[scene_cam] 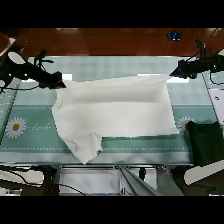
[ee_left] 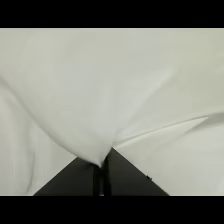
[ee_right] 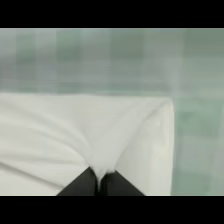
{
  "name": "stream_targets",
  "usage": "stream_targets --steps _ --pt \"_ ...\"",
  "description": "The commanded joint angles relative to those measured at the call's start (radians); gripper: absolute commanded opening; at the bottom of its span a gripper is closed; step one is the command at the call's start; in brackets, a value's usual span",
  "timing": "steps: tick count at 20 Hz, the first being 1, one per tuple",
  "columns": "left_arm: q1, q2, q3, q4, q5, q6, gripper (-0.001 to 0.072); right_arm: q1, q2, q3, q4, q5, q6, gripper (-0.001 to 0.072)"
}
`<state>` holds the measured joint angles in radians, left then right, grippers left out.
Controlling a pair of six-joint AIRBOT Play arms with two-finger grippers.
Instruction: Fold the shirts.
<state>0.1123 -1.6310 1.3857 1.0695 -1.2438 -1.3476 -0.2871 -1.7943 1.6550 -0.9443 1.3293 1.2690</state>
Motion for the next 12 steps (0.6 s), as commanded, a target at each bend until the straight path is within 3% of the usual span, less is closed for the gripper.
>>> stream_targets --steps 1,5,6,7,8,12 --pt "-0.009 0.005 -0.086 0.068 -0.102 0.036 0.0019 0.007 -0.004 -0.066 -0.121 0.098 0.001 0.0022" --pt "-0.011 -0.005 -0.174 0.075 -0.058 0.039 0.0020 0.014 -0.029 -0.138 -0.117 0.024 0.002 0.0023" --pt "-0.011 -0.008 -0.175 0.075 -0.058 0.037 0.0041 0.016 -0.034 -0.138 -0.105 0.014 0.003 0.0104" --pt "-0.011 -0.009 -0.175 0.075 -0.061 0.034 0.0210 0.018 -0.035 -0.138 -0.088 0.008 0.006 0.0347" --pt "-0.010 -0.008 -0.171 0.076 -0.074 0.035 0.0491 0.018 -0.034 -0.134 -0.069 0.011 0.005 0.0414" --pt "0.053 0.033 -0.146 0.076 -0.219 0.050 0.0507 -0.050 0.027 -0.090 -0.051 0.085 0.020 0.0413"
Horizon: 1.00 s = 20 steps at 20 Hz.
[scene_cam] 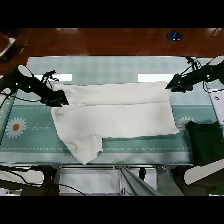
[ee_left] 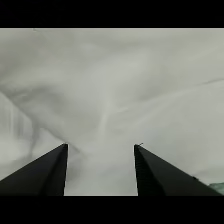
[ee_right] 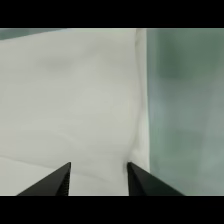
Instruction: Fold the shirts.
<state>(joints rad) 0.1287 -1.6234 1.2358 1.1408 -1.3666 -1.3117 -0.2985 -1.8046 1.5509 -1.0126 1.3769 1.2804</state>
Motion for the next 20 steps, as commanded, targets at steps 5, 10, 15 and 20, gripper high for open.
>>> stream_targets --steps 5,10,15,20 --pt "0.235 0.264 -0.236 -0.007 -0.085 0.065 0.0507 -0.189 0.305 -0.183 0.014 -0.043 0.008 0.0413" --pt "0.378 0.570 -0.666 -0.243 0.120 0.118 0.0507 -0.163 0.603 -0.608 0.187 -0.102 -0.067 0.0414" --pt "0.352 0.660 -0.846 -0.254 0.132 0.097 0.0507 -0.116 0.745 -0.772 0.197 -0.154 -0.070 0.0414" --pt "0.225 0.622 -0.846 -0.192 0.094 0.092 0.0506 -0.116 0.755 -0.774 0.192 -0.124 -0.065 0.0414"
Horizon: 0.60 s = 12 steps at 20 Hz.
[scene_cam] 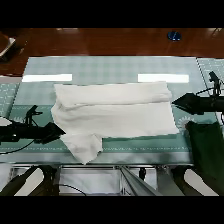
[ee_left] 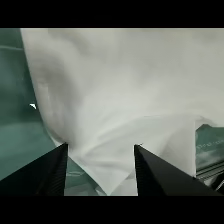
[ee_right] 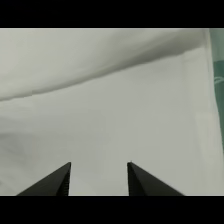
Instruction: Fold the shirts.
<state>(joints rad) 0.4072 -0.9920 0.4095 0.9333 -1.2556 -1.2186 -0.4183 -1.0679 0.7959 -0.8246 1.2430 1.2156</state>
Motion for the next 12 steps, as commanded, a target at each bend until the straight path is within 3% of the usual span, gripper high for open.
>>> stream_targets --steps 1,8,12 --pt "-0.064 -0.021 -0.020 0.015 -0.025 -0.004 0.0506 0.003 0.018 -0.019 0.004 0.010 0.000 0.0413" --pt "-0.096 -0.057 -0.026 0.001 -0.070 -0.022 0.0507 0.004 0.018 -0.019 -0.002 -0.006 -0.002 0.0414" --pt "-0.096 -0.056 -0.078 -0.106 0.016 -0.076 0.0506 0.004 0.018 -0.019 -0.022 -0.024 -0.001 0.0413"
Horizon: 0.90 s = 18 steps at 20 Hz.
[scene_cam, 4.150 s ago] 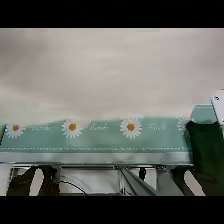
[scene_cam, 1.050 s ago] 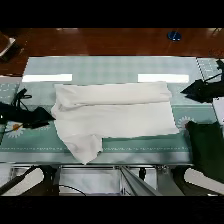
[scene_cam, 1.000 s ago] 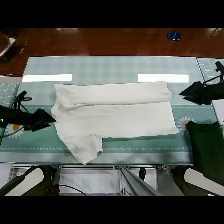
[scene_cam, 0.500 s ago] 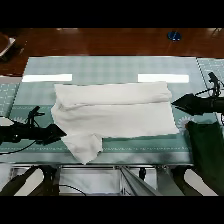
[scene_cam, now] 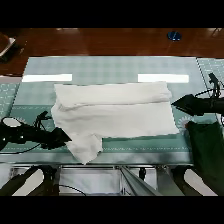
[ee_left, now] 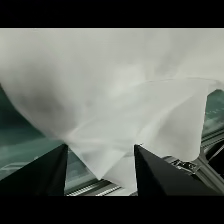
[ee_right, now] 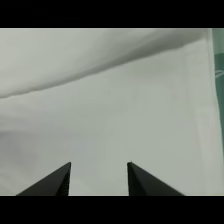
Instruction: Fold the shirts.
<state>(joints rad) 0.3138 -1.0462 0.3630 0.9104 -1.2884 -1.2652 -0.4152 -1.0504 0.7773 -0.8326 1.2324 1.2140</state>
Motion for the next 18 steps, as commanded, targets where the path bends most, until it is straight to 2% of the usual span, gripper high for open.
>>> stream_targets --steps 1,3,4,5,6,7,9,11,12,14,18 --pt "-0.003 -0.002 -0.051 -0.112 0.066 -0.026 0.0506 0.000 0.001 -0.001 -0.014 -0.013 0.001 0.0413" --pt "-0.003 -0.002 -0.080 -0.127 0.125 -0.027 0.0505 0.000 0.001 0.000 -0.014 -0.015 0.000 0.0413" --pt "-0.003 -0.002 -0.092 -0.149 0.155 -0.027 0.0478 0.000 0.001 -0.001 -0.014 -0.023 0.000 0.0413" --pt "-0.003 -0.002 -0.101 -0.175 0.178 -0.026 0.0351 0.000 0.001 0.000 -0.014 -0.037 0.001 0.0413" --pt "-0.011 -0.002 -0.103 -0.194 0.189 -0.006 0.0146 -0.006 0.001 0.000 -0.021 -0.059 0.001 0.0413" --pt "-0.023 -0.002 -0.101 -0.219 0.188 0.034 0.0022 -0.021 0.001 0.000 -0.037 -0.077 0.005 0.0413" --pt "-0.043 -0.002 -0.101 -0.282 0.180 0.087 0.0020 -0.085 0.001 0.000 -0.158 -0.091 0.051 0.0413" --pt "-0.047 -0.002 -0.101 -0.314 0.172 0.114 0.0019 -0.159 -0.001 -0.002 -0.380 -0.051 0.163 0.0413" --pt "-0.047 -0.002 -0.100 -0.314 0.169 0.125 0.0020 -0.175 -0.001 -0.013 -0.440 -0.021 0.219 0.0413" --pt "-0.047 -0.001 -0.100 -0.314 0.161 0.129 0.0020 -0.168 -0.001 -0.073 -0.416 0.032 0.237 0.0413" --pt "-0.047 -0.001 -0.100 -0.313 0.151 0.142 0.0019 -0.148 -0.015 -0.196 -0.370 0.013 0.232 0.0413"
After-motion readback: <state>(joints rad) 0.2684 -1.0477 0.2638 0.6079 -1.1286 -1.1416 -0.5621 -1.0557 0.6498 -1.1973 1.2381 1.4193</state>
